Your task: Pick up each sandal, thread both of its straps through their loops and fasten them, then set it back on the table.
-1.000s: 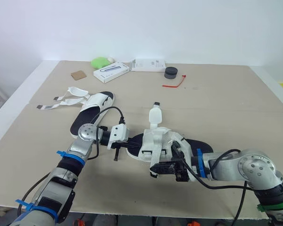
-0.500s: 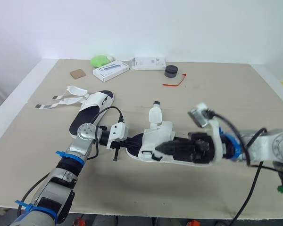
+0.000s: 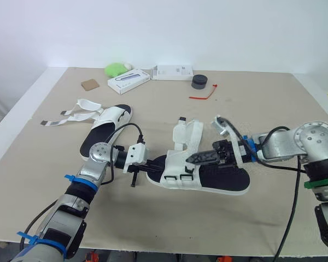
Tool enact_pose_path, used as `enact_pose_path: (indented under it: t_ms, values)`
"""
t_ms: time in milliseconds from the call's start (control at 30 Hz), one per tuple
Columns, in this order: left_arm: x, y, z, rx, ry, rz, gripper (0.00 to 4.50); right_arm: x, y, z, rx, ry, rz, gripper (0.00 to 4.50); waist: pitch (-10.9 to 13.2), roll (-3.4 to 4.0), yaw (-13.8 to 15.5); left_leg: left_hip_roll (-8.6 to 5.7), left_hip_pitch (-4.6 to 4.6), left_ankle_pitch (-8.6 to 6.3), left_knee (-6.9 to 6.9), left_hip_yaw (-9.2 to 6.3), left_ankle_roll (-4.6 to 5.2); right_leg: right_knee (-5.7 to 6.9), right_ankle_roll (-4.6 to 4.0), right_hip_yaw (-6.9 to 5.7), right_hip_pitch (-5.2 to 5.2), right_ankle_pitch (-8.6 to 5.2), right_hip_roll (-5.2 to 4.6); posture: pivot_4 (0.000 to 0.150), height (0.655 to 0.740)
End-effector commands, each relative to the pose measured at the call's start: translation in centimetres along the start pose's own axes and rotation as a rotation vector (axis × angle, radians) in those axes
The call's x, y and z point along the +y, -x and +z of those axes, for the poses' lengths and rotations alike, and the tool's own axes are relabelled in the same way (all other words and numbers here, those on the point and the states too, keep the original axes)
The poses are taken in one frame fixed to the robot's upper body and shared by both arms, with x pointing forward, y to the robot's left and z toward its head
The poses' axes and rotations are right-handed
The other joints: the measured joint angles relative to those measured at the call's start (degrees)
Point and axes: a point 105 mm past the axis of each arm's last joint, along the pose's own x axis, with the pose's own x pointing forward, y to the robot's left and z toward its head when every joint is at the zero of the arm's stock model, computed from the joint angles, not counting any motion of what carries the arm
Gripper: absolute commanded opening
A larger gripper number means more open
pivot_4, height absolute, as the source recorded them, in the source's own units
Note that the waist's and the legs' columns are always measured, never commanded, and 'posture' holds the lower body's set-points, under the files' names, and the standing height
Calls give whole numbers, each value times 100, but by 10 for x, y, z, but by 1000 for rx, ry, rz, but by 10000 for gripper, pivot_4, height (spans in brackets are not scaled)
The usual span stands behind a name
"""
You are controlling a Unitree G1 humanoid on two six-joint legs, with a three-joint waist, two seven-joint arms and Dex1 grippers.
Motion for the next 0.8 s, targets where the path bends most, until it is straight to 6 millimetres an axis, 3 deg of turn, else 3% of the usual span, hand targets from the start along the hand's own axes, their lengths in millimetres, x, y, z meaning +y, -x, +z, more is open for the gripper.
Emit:
enact_pose_path:
  t_ms: [33, 267, 467, 800]
  values:
    - [-32, -4, -44, 151, 141, -80, 0, 8, 3, 1, 21, 28, 26, 1194, 0, 0, 0, 0, 1, 1, 0, -1, 1, 0, 1, -1, 1, 0, 1, 1500, 7400]
    - [-35, -5, -47, 156, 148, -76, 0, 15, 4, -5, 90, 19, 69, 1194, -1, 2, 0, 1, 4, 4, 1, -1, 6, 0, 7, -1, 4, -1, 0, 1500, 7400]
    - [-37, -9, -49, 156, 146, -79, 0, 29, 2, 9, 97, 16, 128, 1194, -4, 10, 1, 0, 7, 6, 1, -2, 10, 3, 7, -1, 6, 1, 1, 1500, 7400]
    - [-38, -10, -50, 151, 150, -70, 0, 24, -4, -9, 171, -1, 107, 1194, -7, 15, 6, -3, 6, 7, 2, -4, 11, 3, 7, -1, 10, 1, 0, 1500, 7400]
